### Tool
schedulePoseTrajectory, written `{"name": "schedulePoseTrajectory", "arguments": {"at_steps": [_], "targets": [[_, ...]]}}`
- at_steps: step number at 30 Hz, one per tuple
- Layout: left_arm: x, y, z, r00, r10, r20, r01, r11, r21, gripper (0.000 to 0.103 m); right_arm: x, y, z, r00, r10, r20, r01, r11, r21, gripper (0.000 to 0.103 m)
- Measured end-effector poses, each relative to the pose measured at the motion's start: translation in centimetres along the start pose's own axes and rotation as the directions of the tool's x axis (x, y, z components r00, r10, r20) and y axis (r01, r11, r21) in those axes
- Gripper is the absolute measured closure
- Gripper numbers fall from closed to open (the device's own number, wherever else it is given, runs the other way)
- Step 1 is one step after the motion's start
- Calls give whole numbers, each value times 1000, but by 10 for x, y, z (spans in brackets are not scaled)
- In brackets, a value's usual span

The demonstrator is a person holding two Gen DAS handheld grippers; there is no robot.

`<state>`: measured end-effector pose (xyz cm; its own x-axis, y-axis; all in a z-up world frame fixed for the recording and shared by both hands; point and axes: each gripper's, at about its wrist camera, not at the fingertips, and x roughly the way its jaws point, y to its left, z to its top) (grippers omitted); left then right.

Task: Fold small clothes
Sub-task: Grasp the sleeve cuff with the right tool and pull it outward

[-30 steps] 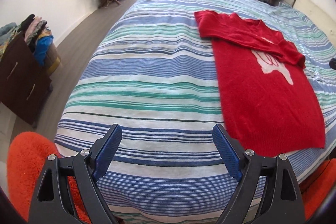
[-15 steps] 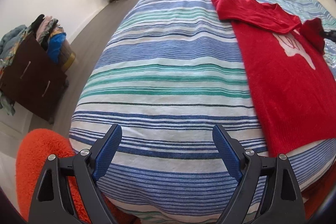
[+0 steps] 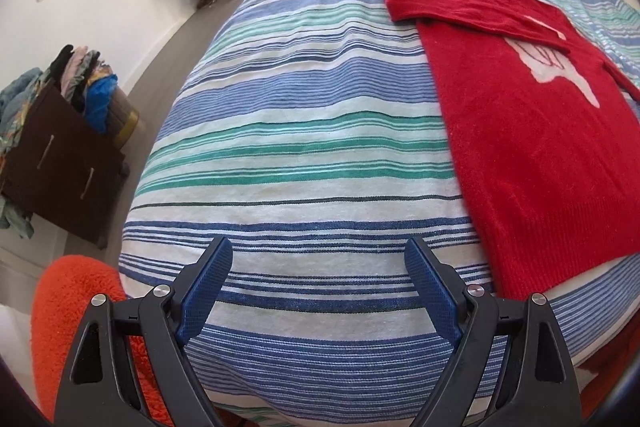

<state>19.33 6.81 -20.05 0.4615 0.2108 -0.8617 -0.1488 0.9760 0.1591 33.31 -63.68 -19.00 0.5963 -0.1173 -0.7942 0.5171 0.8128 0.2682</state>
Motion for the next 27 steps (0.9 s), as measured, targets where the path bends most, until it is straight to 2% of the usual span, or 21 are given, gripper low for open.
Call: {"name": "schedulePoseTrajectory", "arguments": {"at_steps": [7,9,11,13,15,17,18,20,22,24,25,27], "targets": [[2,4,-1,1000,27,-13,-27,1000,2,14,30,-16,-17,996,-49,-72,51,998,27,97],[3,4,-1,999,30,-20,-30,1000,4,14,44,-29,-24,992,-6,-124,17,996,84,97],[0,5,2,999,39,-16,-38,999,10,14,41,-45,-28,995,46,-93,-30,987,158,98],[-8,5,8,999,50,4,-50,998,27,14,33,-55,-30,996,57,-70,-42,978,203,94],[-21,0,21,997,47,58,-51,997,63,14,16,-60,-31,999,-9,-38,16,980,197,82],[-37,-11,43,991,22,130,-37,993,109,14,-12,-59,-36,993,-117,29,111,981,160,53],[-44,-20,57,986,-5,166,-17,991,131,14,-27,-56,-40,988,-137,70,126,982,141,50],[-56,-44,89,971,-86,222,43,980,193,13,-54,-40,-48,988,-99,118,88,992,95,50],[-59,-81,123,953,-180,244,105,951,290,10,-76,-17,-67,992,7,123,-13,999,49,50],[-48,-128,150,939,-289,187,185,881,436,8,-94,12,-94,984,141,111,-142,990,8,50],[-39,-153,158,935,-311,172,188,844,503,8,-103,27,-111,973,202,108,-202,979,-16,48],[-16,-199,166,942,-294,164,130,769,626,10,-114,57,-149,950,296,103,-290,955,-66,44]]}}
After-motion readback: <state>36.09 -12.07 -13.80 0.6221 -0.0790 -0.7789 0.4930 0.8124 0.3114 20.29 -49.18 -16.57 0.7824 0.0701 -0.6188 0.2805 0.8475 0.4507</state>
